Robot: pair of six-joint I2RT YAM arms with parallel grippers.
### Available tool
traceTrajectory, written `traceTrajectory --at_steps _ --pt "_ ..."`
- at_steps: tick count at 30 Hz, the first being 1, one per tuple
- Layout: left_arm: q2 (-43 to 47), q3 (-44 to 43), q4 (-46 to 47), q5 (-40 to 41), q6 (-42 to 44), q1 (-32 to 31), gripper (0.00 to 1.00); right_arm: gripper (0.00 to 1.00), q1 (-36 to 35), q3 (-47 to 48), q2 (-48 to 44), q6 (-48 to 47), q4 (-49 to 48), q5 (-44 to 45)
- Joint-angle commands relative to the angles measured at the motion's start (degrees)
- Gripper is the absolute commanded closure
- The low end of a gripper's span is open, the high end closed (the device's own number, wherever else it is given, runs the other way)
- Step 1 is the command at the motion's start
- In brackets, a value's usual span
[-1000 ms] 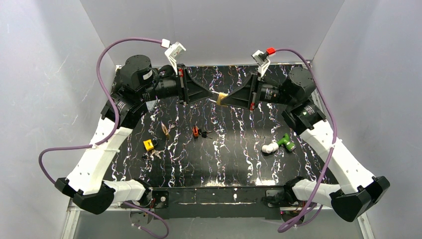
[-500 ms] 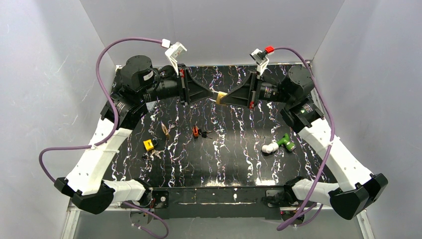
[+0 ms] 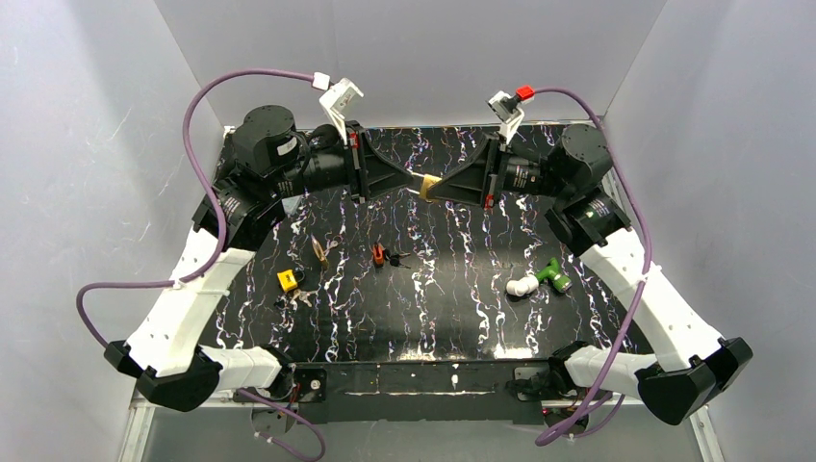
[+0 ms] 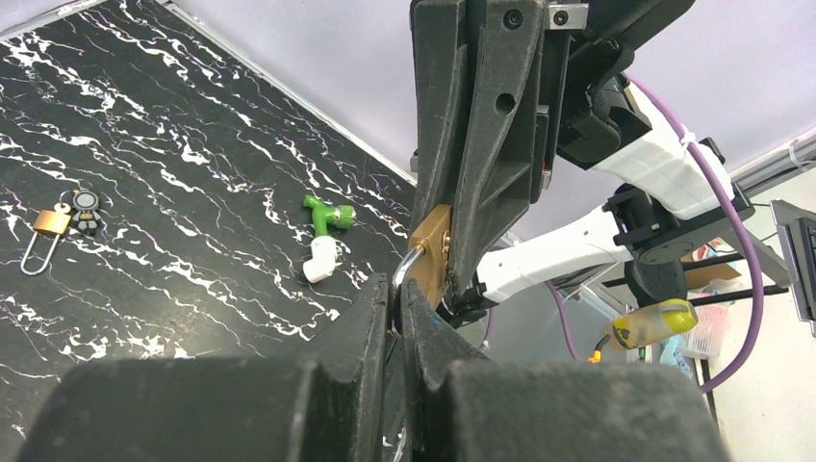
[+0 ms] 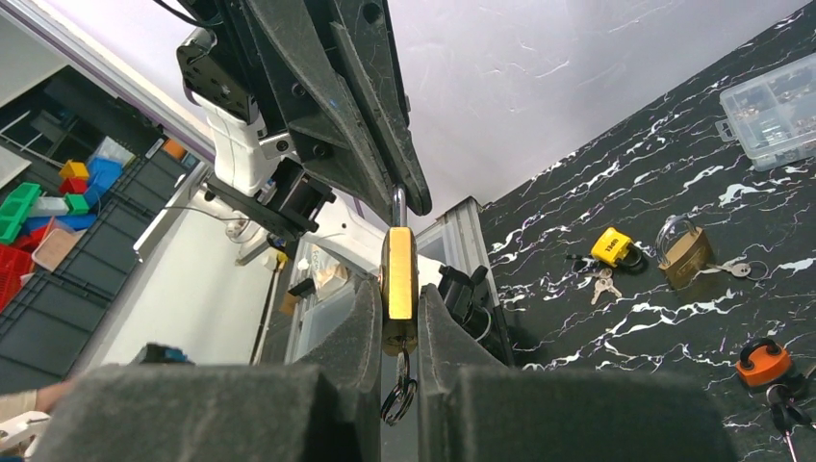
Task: Lock with the key
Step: Lock the lock.
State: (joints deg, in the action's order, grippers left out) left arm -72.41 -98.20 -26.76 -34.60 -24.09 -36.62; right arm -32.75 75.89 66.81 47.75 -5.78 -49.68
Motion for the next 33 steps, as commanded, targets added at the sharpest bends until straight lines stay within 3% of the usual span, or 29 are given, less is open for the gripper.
traceTrajectory --at_steps 1,14,33 --pt "-4.3 0.0 -1.1 -7.0 -0.9 -5.7 1.00 0.99 -2.5 4.2 2.0 -1.2 -4.3 4.2" --pt "-5.9 -1.7 -2.6 -6.8 -0.5 -8.3 1.00 0.99 -3.2 7.6 3.7 -5.7 3.2 7.2" --pt "-7.0 -3.6 -0.5 -10.9 -1.8 -11.9 1.00 0.99 -4.3 9.7 6.4 -7.5 5.3 8.1"
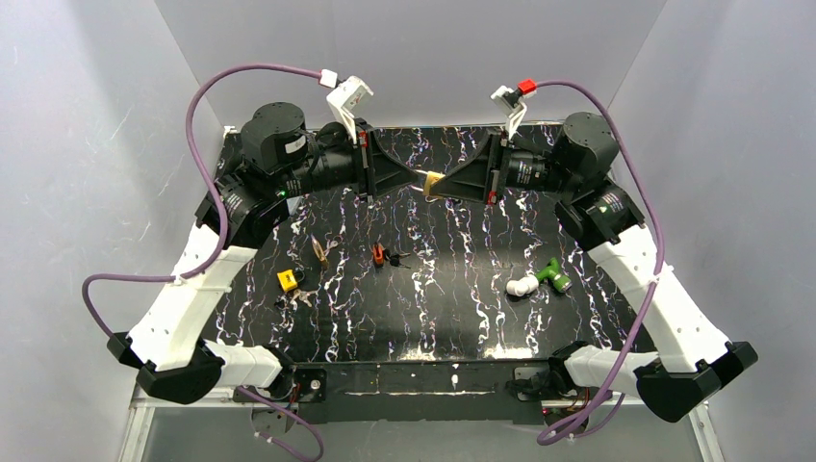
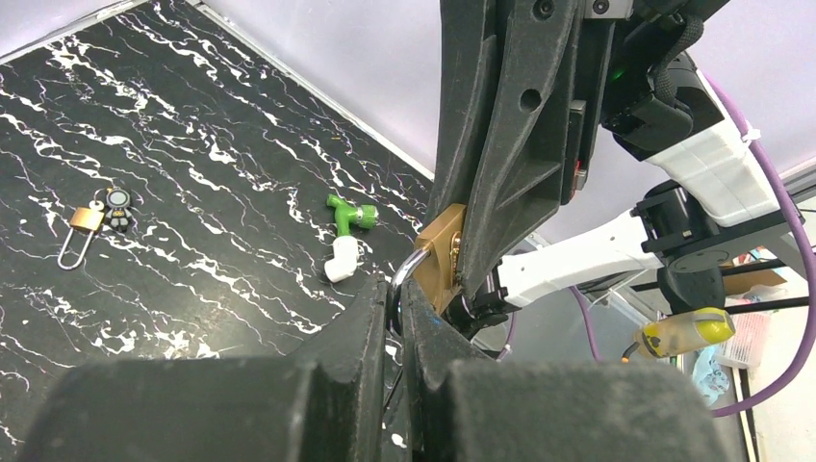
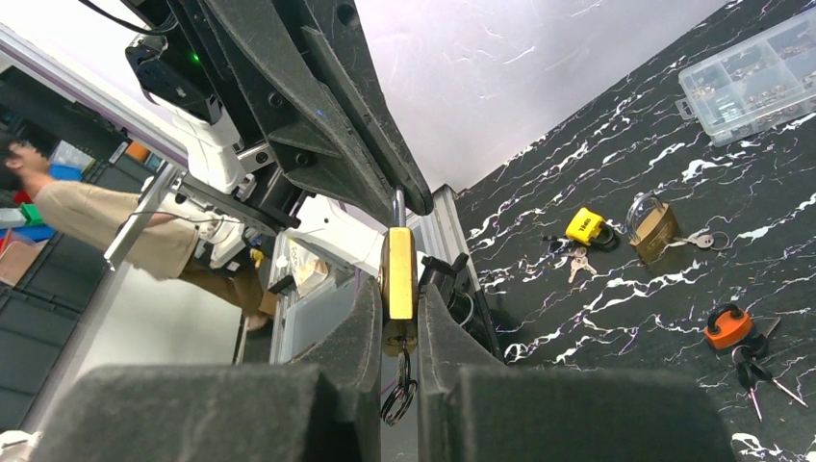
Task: Lock with the key
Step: Lock the lock.
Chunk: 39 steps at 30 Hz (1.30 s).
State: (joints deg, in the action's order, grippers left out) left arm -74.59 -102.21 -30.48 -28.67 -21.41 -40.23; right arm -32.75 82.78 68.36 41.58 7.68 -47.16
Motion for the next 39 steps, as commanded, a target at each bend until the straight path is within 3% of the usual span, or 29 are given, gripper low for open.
traceTrajectory --at_steps 1,11,31,39 --pt "-4.8 0.4 3.4 -17.2 -4.7 -8.4 1.00 0.99 -4.4 2.9 5.0 -1.3 -8.2 5.6" --pt "-3.8 3.2 7.9 -21.3 -8.3 -8.6 1.00 0.99 -4.5 3.8 6.4 -1.2 -9.3 5.0" --pt "-3.8 6.2 7.9 -23.4 -10.0 -9.0 1.00 0.99 -5.1 8.9 10.5 -0.7 -9.4 3.9" --pt "-3.3 6.1 3.4 -19.8 -7.9 -9.0 1.00 0.99 -5.6 10.3 10.5 -2.6 -6.9 5.3"
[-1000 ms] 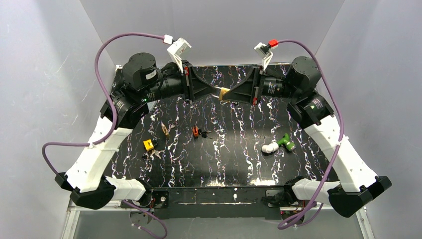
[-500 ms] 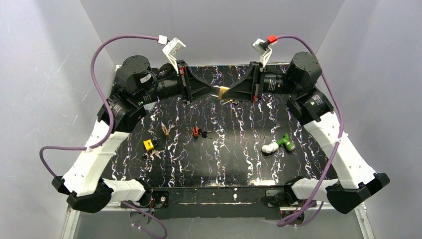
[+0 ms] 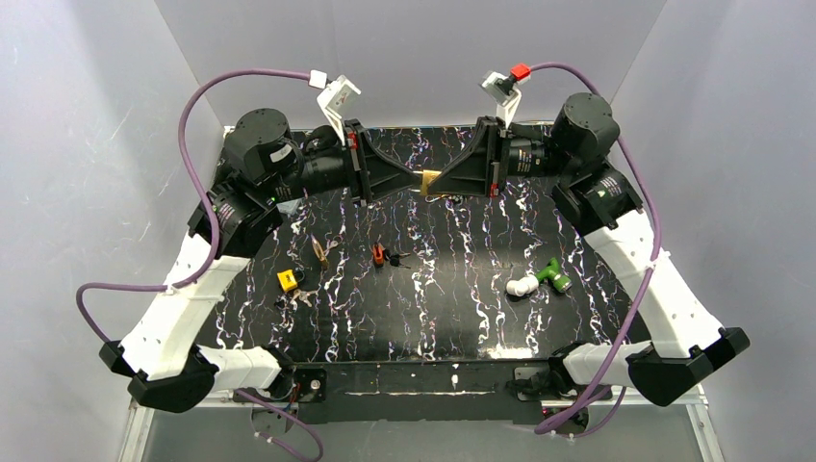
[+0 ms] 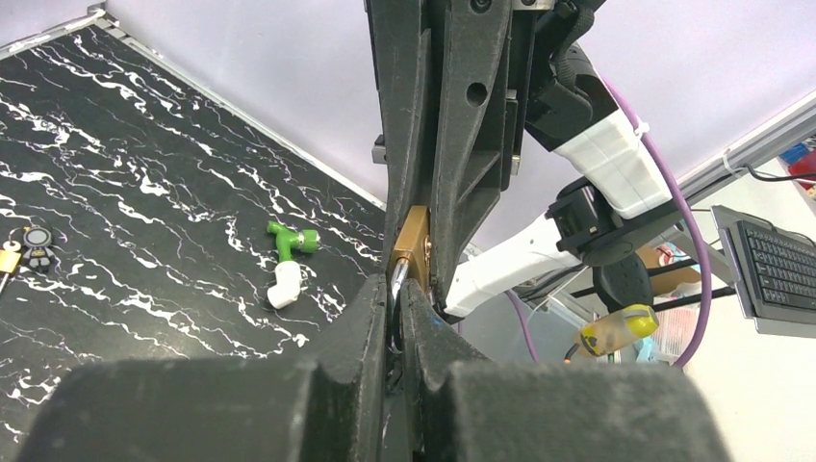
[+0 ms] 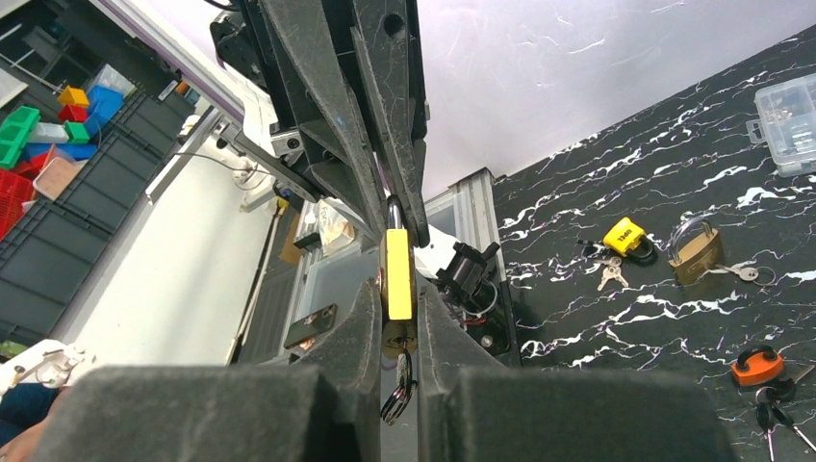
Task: Lock with the key
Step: Lock the lock.
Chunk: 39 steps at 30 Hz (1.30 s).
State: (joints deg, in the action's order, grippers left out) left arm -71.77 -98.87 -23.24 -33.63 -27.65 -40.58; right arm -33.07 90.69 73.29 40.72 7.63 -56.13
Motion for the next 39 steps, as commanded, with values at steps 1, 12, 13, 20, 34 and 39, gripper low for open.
traceTrajectory --at_steps 1,12,13,20,34,39 --pt "-6.2 2.5 -4.3 -14.1 -1.4 -8.7 1.00 0.99 -5.3 2.3 5.4 -2.0 -6.2 14.4" --pt "-5.2 -0.9 -12.1 5.7 1.0 -6.2 1.00 0.60 -2.3 -9.2 0.2 0.2 -10.6 12.9" --pt "-4.5 -0.8 -12.0 7.6 0.7 -5.7 1.00 0.50 -0.8 -12.4 -1.1 1.8 -13.6 12.1" --pt "-4.5 -4.4 -13.5 8.4 0.0 -3.5 1.00 0.34 9.2 -29.1 -6.9 17.2 -36.7 4.6" --pt "-8.0 -9.1 -17.5 8.3 -3.3 -1.5 1.00 0.35 12.5 -37.7 -10.2 25.4 -53.1 -0.2" --pt "-8.6 -9.6 -17.5 7.6 -4.4 -0.4 1.00 0.35 12.5 -38.4 -11.2 27.0 -55.5 -0.6"
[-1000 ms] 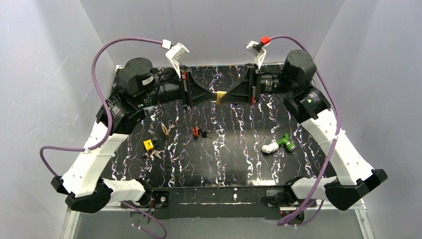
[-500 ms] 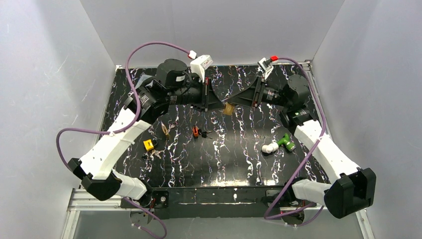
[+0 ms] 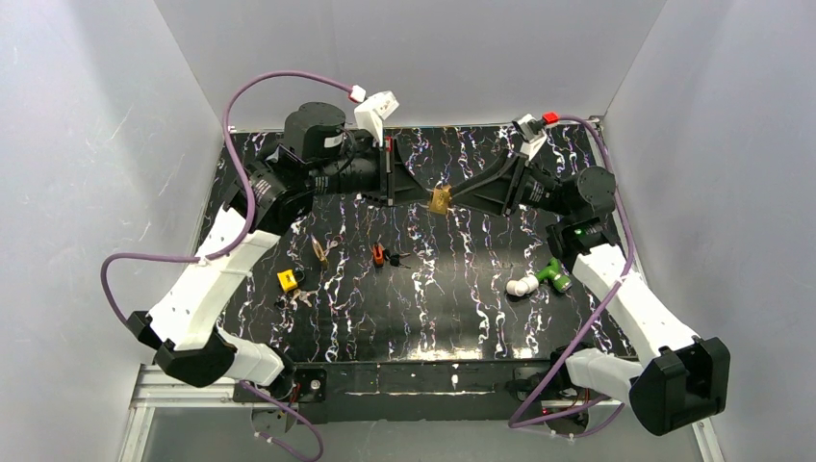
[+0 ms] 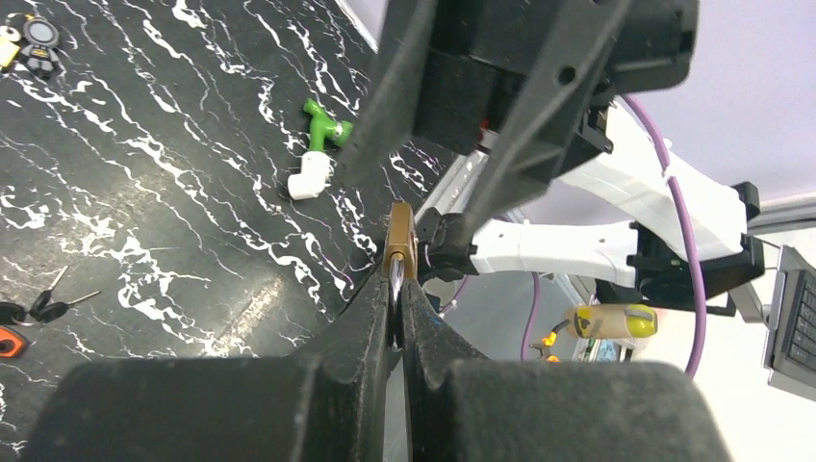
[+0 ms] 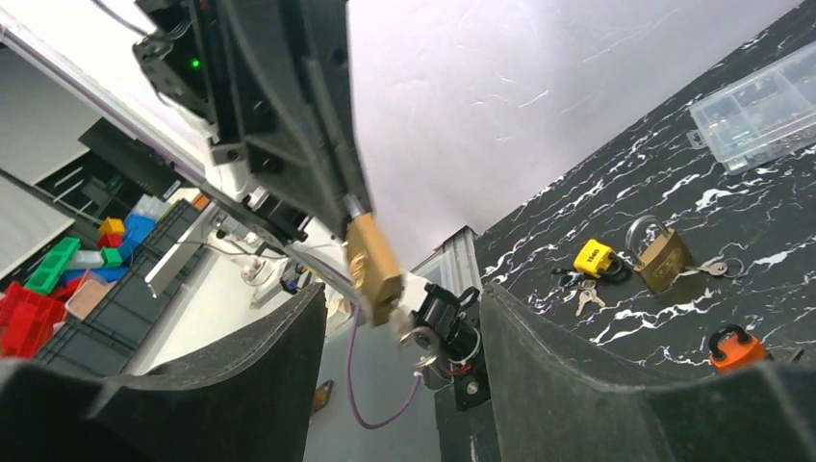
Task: Lock with the key
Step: Lock the lock.
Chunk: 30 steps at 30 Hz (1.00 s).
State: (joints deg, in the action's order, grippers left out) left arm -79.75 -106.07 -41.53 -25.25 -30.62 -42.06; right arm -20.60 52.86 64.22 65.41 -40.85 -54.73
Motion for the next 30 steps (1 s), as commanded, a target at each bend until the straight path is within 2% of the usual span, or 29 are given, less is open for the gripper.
traceTrajectory --at_steps 1,5,14,30 --pt "-0.7 -2.6 0.8 -0.9 -1.4 1.2 1.00 0.35 0.0 -0.6 -2.3 2.4 -7.2 -2.1" --pt "-0.8 -2.7 1.0 -1.3 -1.5 1.4 1.00 0.36 0.0 -1.1 -2.6 3.7 -9.0 -2.4" --pt "-0.8 -2.9 2.2 -2.1 -1.8 1.6 1.00 0.42 0.0 -1.1 -3.1 0.2 -3.3 -2.1" --pt "-0.5 -2.9 2.3 -2.3 -1.9 1.8 1.00 0.63 0.0 -0.9 -3.0 -1.2 -1.0 -2.6"
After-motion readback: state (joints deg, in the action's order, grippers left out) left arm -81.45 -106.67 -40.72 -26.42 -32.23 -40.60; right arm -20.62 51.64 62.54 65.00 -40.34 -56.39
